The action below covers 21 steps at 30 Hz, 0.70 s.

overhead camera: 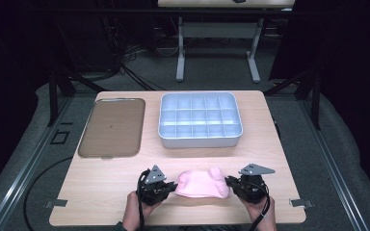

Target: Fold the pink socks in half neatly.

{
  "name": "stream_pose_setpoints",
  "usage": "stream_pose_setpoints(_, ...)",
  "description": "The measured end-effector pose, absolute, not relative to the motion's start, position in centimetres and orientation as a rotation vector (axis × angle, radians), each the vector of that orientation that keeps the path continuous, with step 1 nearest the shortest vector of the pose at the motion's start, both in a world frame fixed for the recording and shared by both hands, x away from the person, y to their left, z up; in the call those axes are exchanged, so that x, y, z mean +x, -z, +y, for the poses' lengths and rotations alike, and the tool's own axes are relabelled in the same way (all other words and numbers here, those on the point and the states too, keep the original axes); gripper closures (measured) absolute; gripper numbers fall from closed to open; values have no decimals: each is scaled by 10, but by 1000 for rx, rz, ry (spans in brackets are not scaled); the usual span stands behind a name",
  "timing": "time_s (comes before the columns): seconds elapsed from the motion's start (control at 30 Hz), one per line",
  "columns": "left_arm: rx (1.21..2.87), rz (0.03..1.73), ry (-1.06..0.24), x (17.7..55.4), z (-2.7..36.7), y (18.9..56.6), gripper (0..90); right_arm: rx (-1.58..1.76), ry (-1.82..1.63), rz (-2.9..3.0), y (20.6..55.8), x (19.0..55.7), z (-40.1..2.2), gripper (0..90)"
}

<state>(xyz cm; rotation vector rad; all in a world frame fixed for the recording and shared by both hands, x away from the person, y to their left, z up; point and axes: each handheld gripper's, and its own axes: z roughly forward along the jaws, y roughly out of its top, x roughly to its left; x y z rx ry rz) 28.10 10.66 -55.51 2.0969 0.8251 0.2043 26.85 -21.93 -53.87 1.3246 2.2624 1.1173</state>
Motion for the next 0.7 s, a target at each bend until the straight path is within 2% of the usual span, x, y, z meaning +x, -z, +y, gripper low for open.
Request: stream_pose_setpoints(0.7,2111,901,-215,287,120,577,854,1328,-1073,2334,559,295,-199,837)
